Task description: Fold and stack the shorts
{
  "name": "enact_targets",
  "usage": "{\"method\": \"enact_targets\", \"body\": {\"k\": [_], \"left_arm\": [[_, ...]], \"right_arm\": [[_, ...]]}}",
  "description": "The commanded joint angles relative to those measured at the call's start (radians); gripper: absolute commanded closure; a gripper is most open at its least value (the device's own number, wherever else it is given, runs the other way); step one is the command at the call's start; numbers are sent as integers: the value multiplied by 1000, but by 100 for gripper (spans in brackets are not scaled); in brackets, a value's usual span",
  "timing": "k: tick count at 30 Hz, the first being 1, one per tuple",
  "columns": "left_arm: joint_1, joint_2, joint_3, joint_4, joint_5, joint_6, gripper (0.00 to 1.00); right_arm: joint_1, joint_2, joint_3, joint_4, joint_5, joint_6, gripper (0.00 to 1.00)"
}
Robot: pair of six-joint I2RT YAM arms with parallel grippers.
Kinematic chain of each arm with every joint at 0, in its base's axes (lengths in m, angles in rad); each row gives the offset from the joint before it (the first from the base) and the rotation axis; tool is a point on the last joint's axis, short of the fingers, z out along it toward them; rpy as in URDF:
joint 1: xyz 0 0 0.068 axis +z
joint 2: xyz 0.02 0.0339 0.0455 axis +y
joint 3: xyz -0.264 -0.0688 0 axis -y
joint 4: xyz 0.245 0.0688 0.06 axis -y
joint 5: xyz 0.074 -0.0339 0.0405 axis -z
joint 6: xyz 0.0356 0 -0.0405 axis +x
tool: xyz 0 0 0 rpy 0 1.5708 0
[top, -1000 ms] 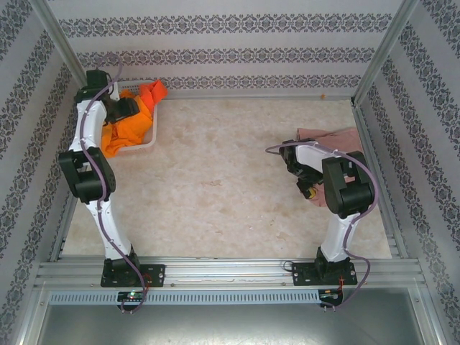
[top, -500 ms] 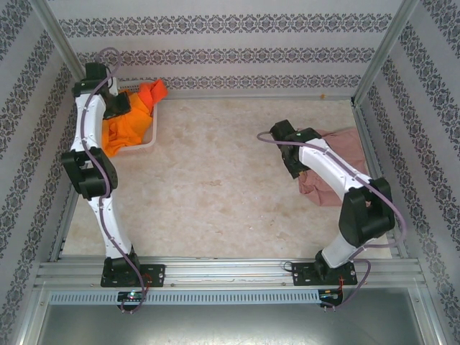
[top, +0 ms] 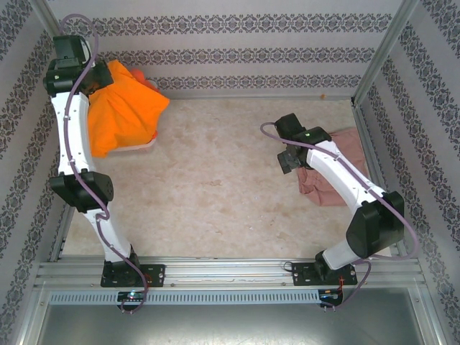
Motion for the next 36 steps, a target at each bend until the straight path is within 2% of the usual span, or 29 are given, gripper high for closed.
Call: {"method": "enact_targets", "body": {"k": [1, 2, 3, 5, 8, 9, 11, 15, 19, 23, 27, 31, 36], "left_arm": [[-1, 74, 25, -33, -24, -5, 89], [1, 104, 28, -46, -14, 2, 75], [4, 132, 39, -60, 8, 7, 73], [5, 191, 121, -137, 54, 15, 74], [0, 164, 142, -175, 101, 16, 69], [-4, 130, 109, -167, 99, 19, 64], [-16, 25, -20, -128, 68, 29, 47], [-22, -211, -389, 12, 36, 12, 37], [-39, -416, -747, 171, 23, -9, 36], [-74, -511, -922, 183, -49, 2, 36], [-83, -527, -1018, 176, -67, -4, 36], [-83, -504, -1101, 246, -73, -11, 38], [-83, -412, -1103, 326, -43, -27, 42]], "right_arm": [[7, -35, -29, 41, -109, 43, 2], [7, -36, -34, 51, -128, 48, 2], [7, -34, -36, 55, -142, 53, 2], [7, -27, -36, 58, -167, 61, 2], [7, -26, -43, 64, -188, 66, 2], [6, -25, -46, 67, -192, 69, 2], [7, -24, -54, 77, -205, 73, 2], [7, -16, -63, 93, -238, 87, 2], [7, 0, -60, 97, -274, 97, 2], [7, 1, -62, 99, -286, 103, 2], [8, -3, -74, 106, -300, 110, 2], [8, -8, -86, 111, -320, 122, 2], [10, -17, -104, 113, -331, 132, 2]]}}
